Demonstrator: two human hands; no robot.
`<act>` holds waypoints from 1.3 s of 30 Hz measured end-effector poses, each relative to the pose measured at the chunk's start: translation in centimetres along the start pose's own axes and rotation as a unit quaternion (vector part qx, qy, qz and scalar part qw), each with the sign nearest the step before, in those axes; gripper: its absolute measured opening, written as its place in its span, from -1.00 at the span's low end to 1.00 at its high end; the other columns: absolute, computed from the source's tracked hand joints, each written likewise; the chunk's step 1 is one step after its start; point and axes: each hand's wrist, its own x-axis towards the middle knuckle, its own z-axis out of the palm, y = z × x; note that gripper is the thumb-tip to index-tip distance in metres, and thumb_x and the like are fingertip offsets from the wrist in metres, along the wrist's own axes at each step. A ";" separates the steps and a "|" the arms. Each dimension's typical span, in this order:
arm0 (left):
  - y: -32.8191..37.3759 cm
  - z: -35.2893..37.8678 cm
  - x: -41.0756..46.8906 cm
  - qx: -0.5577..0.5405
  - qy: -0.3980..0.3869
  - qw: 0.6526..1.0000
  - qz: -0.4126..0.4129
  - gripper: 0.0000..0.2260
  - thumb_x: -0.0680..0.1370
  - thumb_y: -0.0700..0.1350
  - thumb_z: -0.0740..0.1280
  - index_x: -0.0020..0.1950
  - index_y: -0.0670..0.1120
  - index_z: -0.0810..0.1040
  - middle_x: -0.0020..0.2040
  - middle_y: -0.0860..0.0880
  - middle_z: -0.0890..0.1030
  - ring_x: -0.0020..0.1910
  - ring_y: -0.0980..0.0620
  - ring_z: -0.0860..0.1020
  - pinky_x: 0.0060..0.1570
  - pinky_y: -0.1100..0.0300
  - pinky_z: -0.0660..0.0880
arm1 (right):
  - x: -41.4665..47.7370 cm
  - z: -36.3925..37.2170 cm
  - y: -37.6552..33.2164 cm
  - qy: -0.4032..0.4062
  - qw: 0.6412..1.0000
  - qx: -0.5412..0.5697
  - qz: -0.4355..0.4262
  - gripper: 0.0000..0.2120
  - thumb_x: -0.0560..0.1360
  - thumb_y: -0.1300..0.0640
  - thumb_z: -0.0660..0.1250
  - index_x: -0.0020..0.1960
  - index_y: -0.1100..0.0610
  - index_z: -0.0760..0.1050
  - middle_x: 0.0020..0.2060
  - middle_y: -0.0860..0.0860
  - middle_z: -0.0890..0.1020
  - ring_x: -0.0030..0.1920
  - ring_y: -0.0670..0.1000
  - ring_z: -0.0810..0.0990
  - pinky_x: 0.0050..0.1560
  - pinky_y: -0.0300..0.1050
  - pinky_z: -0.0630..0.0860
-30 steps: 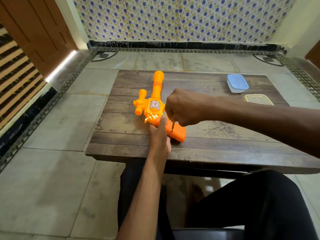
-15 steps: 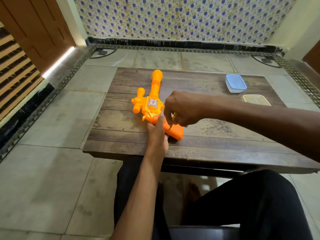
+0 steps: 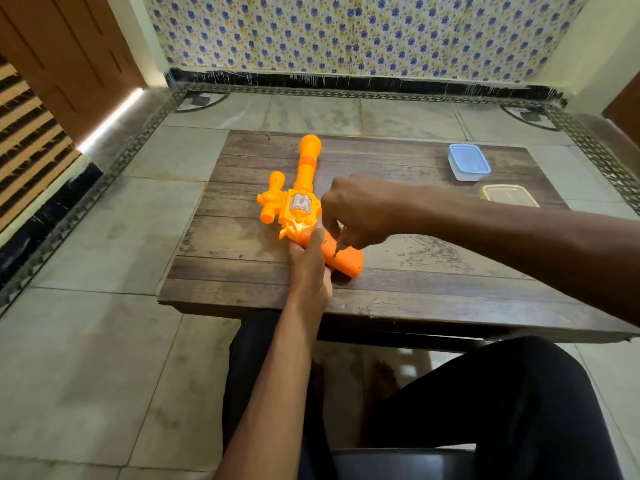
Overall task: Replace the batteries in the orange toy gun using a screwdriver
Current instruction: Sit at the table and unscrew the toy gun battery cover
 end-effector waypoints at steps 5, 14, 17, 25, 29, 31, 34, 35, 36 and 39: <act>-0.1 -0.1 0.2 0.018 0.002 1.000 -0.004 -0.58 0.63 -0.15 0.31 0.49 0.00 0.37 0.29 -0.08 0.61 0.22 -0.05 0.61 0.14 -0.15 0.56 | -0.2 -0.4 -0.3 -0.019 0.999 -0.037 -0.030 -0.83 0.48 0.04 0.44 0.05 0.05 0.64 -0.06 0.02 0.66 -0.23 -0.07 0.44 -0.36 -0.26 0.32; 0.1 0.1 -0.2 -0.004 0.008 1.000 -0.004 -0.54 0.62 -0.16 0.32 0.52 -0.03 0.33 0.35 -0.11 0.57 0.21 -0.03 0.61 -0.03 0.06 0.62 | 1.1 -0.3 0.3 -0.139 0.977 0.078 0.139 -0.77 0.54 0.12 0.29 -0.17 0.22 0.63 -0.24 0.08 0.71 -0.45 -0.12 0.51 -0.40 -0.31 0.37; 0.1 0.0 -0.3 0.001 0.012 1.000 -0.008 -0.54 0.62 -0.14 0.33 0.52 -0.03 0.33 0.34 -0.11 0.57 0.20 -0.02 0.61 -0.05 0.06 0.59 | 1.4 0.1 0.2 -0.145 0.966 0.126 0.173 -0.80 0.55 0.10 0.33 -0.22 0.14 0.54 -0.33 -0.03 0.68 -0.45 -0.13 0.56 -0.30 -0.29 0.51; 0.5 0.2 -0.3 0.004 0.024 1.000 -0.016 -0.53 0.62 -0.15 0.32 0.52 -0.03 0.31 0.34 -0.09 0.55 0.21 -0.02 0.58 0.11 -0.09 0.53 | 2.0 0.2 -0.4 -0.156 0.956 0.142 0.204 -0.76 0.54 0.11 0.34 -0.26 0.19 0.51 -0.43 -0.04 0.62 -0.46 -0.11 0.51 -0.38 -0.27 0.44; 0.4 0.1 0.0 0.001 0.027 1.000 -0.015 -0.54 0.62 -0.19 0.31 0.51 -0.05 0.33 0.36 -0.13 0.54 0.30 -0.10 0.55 0.28 -0.23 0.46 | 0.8 -0.2 -1.3 -0.076 0.988 0.027 0.131 -0.70 0.47 0.18 0.35 -0.35 0.11 0.28 -0.41 0.01 0.40 -0.32 -0.01 0.43 -0.43 -0.19 0.29; 0.4 0.1 0.0 0.005 0.025 1.000 -0.014 -0.57 0.63 -0.19 0.30 0.50 -0.05 0.35 0.31 -0.10 0.58 0.20 -0.03 0.60 0.13 -0.12 0.58 | 0.3 -0.6 -1.9 -0.051 0.996 -0.018 0.075 -0.69 0.47 0.19 0.34 -0.34 0.12 0.27 -0.36 0.00 0.33 -0.32 0.02 0.39 -0.36 -0.14 0.37; 0.3 0.1 0.0 0.001 0.030 1.000 -0.002 -0.59 0.64 -0.28 0.22 0.49 -0.09 0.37 0.27 -0.15 0.60 0.10 -0.03 0.63 -0.27 0.17 0.63 | 0.0 -1.1 -2.5 -0.043 0.993 -0.108 0.007 -0.87 0.47 0.21 0.36 0.02 0.11 0.57 -0.12 0.04 0.53 -0.24 0.04 0.45 -0.27 -0.10 0.46; 0.3 0.1 0.0 -0.001 0.027 1.000 0.000 -0.59 0.63 -0.28 0.23 0.49 -0.08 0.37 0.28 -0.15 0.59 0.15 -0.07 0.62 -0.26 0.16 0.64 | 0.1 -1.0 -2.4 -0.053 0.991 -0.123 -0.013 -0.79 0.47 0.20 0.37 0.10 0.07 0.60 -0.02 0.05 0.58 -0.18 0.07 0.51 -0.26 -0.10 0.44; 0.4 0.2 -0.1 -0.002 0.023 1.000 0.001 -0.58 0.63 -0.26 0.26 0.49 -0.06 0.37 0.28 -0.13 0.60 0.19 -0.08 0.61 -0.17 0.10 0.64 | 0.1 -1.0 -2.1 -0.070 0.991 -0.117 -0.011 -0.76 0.48 0.17 0.40 0.14 0.05 0.61 0.05 0.06 0.59 -0.10 0.08 0.56 -0.23 -0.10 0.45; 0.5 0.4 -0.4 -0.006 0.016 1.000 -0.001 -0.56 0.60 -0.18 0.35 0.47 -0.01 0.39 0.25 -0.05 0.62 0.16 0.01 0.63 0.06 -0.06 0.59 | 0.2 -0.9 -1.3 -0.103 0.993 -0.043 0.042 -0.69 0.52 -0.09 0.37 0.14 0.11 0.58 0.06 0.08 0.60 0.00 0.07 0.57 -0.11 -0.07 0.51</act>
